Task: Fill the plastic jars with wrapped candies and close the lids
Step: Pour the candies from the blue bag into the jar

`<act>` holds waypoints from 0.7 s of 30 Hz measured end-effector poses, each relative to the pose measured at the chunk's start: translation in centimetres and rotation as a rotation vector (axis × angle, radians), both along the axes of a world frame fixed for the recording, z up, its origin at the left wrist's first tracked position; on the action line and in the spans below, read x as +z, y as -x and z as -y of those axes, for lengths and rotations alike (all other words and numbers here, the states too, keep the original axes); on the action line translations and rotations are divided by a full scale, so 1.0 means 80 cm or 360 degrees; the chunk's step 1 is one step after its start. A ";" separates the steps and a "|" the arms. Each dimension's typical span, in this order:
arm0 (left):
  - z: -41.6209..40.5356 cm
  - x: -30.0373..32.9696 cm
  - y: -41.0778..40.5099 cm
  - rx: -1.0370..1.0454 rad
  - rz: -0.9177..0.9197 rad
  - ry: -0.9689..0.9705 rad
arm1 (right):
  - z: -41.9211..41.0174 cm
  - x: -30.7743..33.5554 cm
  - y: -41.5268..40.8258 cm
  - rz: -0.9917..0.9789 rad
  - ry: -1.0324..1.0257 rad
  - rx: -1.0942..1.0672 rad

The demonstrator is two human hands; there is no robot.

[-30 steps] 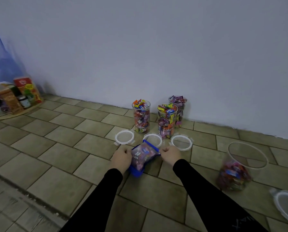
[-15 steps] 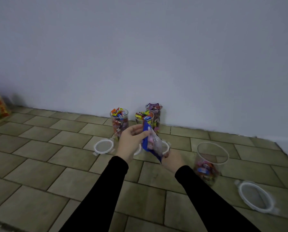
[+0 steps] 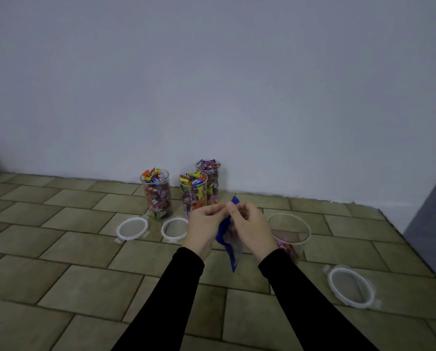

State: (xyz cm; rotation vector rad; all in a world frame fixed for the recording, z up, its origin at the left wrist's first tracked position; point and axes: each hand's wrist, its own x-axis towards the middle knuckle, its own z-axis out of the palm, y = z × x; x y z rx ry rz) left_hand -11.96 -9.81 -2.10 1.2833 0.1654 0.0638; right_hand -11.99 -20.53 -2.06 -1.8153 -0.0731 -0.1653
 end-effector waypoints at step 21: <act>-0.008 -0.005 0.005 -0.0108 0.0385 -0.1174 | 0.015 0.001 0.012 0.0121 0.0299 -0.0008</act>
